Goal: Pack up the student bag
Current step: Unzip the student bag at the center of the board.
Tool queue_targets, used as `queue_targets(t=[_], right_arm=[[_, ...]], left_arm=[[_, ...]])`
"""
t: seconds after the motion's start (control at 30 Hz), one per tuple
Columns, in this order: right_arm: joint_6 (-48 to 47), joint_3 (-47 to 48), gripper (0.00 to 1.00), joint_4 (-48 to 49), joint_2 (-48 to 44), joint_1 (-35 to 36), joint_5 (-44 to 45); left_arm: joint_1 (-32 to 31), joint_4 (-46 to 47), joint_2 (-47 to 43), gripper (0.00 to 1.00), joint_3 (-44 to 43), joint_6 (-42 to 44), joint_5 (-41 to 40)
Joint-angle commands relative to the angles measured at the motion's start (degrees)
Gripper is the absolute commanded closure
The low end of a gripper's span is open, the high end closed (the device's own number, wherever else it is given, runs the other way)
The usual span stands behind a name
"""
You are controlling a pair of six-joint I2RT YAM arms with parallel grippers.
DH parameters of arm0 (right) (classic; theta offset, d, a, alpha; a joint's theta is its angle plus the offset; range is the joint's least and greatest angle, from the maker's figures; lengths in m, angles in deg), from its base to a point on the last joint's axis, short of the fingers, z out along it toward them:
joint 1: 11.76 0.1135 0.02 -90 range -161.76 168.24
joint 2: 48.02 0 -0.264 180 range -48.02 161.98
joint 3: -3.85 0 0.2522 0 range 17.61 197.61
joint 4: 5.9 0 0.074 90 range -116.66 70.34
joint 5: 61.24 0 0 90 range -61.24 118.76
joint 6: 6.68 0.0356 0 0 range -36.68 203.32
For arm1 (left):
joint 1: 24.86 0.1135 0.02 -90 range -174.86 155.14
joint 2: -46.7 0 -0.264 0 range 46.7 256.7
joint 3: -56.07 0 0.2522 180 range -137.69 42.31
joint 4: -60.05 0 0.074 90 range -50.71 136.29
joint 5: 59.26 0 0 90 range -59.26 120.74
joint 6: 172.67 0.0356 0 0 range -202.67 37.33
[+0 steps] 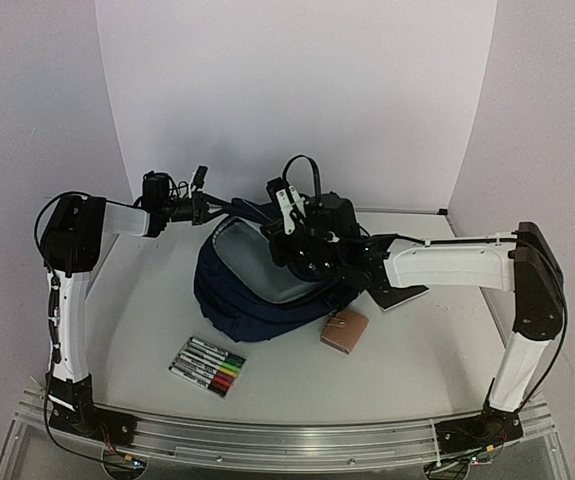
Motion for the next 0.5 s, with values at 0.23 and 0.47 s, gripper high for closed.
queue_targets(t=[0.23, 0.47], right_arm=[[2.6, 3.1, 1.0, 8.8, -6.9, 2.1, -7.1], [2.6, 4.2, 1.0, 5.8, -4.1, 2.0, 9.0]], left_arm=[[2.4, -5.3, 8.3, 0.92, -10.5, 2.4, -19.4], [3.6, -7.0, -1.8, 0.63, -3.4, 5.9, -25.1]])
